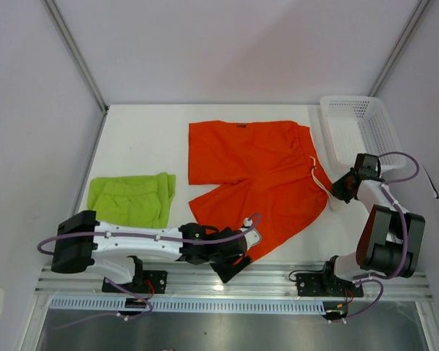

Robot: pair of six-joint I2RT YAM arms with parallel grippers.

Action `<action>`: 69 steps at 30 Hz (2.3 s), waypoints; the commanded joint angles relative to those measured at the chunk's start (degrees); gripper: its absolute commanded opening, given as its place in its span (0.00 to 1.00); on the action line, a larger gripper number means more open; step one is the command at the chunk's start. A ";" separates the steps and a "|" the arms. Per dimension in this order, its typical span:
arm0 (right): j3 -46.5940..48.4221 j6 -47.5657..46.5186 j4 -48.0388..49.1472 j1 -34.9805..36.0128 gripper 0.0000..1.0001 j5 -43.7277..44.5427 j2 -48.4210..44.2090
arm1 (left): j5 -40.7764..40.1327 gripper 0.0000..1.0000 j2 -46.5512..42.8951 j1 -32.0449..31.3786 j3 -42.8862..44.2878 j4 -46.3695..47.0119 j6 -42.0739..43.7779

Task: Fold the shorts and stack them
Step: Fold the shorts

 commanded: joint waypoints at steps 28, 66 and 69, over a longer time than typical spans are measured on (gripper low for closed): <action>-2.39 0.09 4.06 -2.05 0.00 -4.09 0.42 | -15.95 0.00 18.13 -4.82 6.59 0.60 -5.91; 36.45 20.74 -24.86 3.04 0.00 -7.00 5.07 | -8.48 0.00 0.80 48.53 40.15 -18.31 13.86; 39.36 22.14 -24.34 4.28 0.00 -6.82 8.76 | -8.04 0.00 3.79 50.20 43.06 -17.34 14.21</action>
